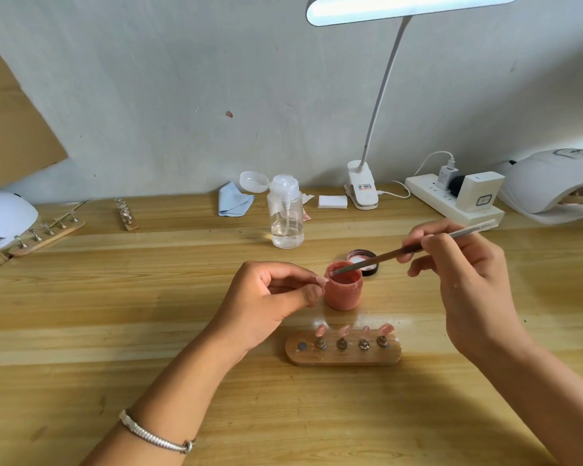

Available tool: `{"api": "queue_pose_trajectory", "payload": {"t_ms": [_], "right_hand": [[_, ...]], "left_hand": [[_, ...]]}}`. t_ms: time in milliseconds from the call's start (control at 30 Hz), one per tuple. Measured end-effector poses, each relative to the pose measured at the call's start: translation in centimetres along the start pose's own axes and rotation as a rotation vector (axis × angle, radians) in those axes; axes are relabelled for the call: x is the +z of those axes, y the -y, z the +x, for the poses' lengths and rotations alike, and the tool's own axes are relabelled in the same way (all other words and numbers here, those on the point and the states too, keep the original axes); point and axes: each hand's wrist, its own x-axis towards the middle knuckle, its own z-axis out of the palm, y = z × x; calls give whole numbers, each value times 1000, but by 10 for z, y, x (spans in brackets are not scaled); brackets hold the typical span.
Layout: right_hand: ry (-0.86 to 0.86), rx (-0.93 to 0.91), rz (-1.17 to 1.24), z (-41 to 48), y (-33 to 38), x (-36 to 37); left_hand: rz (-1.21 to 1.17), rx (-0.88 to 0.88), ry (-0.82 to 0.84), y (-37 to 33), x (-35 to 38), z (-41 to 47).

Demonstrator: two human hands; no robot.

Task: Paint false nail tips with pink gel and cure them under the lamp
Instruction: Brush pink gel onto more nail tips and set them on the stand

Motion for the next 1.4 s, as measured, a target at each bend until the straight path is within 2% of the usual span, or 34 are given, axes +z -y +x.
{"api": "queue_pose_trajectory", "payload": {"t_ms": [167, 367, 567, 800, 1000, 1233, 1400], "right_hand": [[73, 4, -19, -3, 0, 4], [-18, 34, -27, 1, 1, 0], [79, 29, -21, -2, 0, 3], [-13, 41, -27, 1, 0, -1], [89, 8, -14, -2, 0, 3], [-10, 0, -40, 0, 0, -1], [59, -37, -37, -2, -1, 1]], "left_hand": [[-11, -20, 5, 1, -1, 0], [29, -2, 11, 0, -2, 0], [19, -1, 8, 1, -1, 0], [33, 5, 7, 1, -2, 0], [7, -3, 9, 0, -2, 0], [10, -12, 10, -2, -2, -1], [-3, -31, -1, 0, -2, 0]]}}
